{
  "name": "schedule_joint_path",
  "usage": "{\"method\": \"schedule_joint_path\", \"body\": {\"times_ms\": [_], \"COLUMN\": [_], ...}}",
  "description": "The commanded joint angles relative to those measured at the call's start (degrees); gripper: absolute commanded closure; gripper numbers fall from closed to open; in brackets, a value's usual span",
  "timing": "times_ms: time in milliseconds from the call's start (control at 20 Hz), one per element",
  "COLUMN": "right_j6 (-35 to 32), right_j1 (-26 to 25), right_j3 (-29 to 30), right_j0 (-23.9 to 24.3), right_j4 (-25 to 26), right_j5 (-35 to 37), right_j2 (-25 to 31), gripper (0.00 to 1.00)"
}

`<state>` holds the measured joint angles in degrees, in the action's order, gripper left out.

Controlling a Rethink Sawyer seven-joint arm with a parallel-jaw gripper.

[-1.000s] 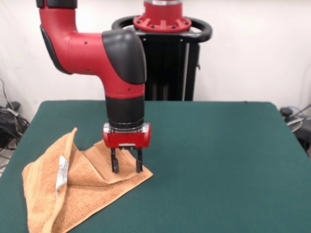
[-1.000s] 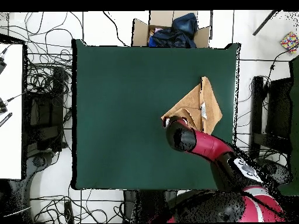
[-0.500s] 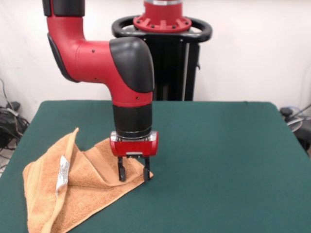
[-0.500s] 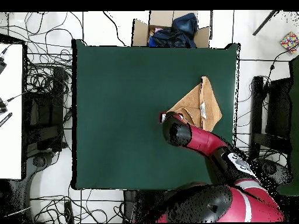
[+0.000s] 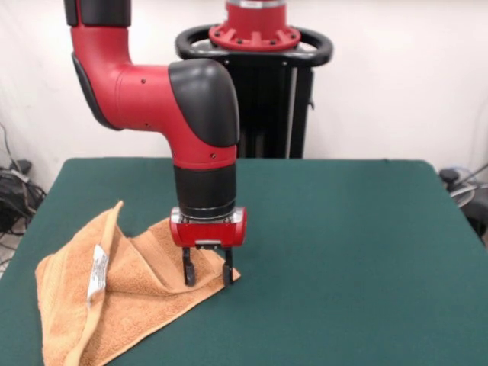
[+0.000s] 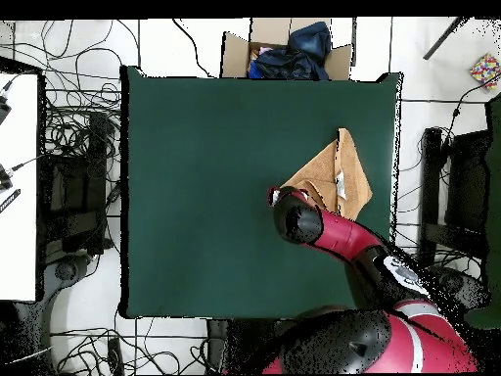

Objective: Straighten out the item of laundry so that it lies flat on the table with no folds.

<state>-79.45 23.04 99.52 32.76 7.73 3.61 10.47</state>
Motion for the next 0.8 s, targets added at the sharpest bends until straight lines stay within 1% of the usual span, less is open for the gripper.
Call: {"method": "schedule_joint_path", "body": {"times_ms": [50,200,500,800], "right_j6": [-6.91,-6.69,-3.92,-4.44], "right_j1": [-0.59,0.58,2.85,2.78], "right_j3": [-2.23,-1.78,-3.22,-3.40], "right_j0": [1.19,1.16,2.54,2.75], "right_j4": [-1.23,-1.13,-1.12,-0.33], "right_j5": [6.96,7.64,13.57,13.81], "right_j2": [2.86,2.67,3.49,3.82], "gripper": [0.00,0.00,0.00,0.00]}}
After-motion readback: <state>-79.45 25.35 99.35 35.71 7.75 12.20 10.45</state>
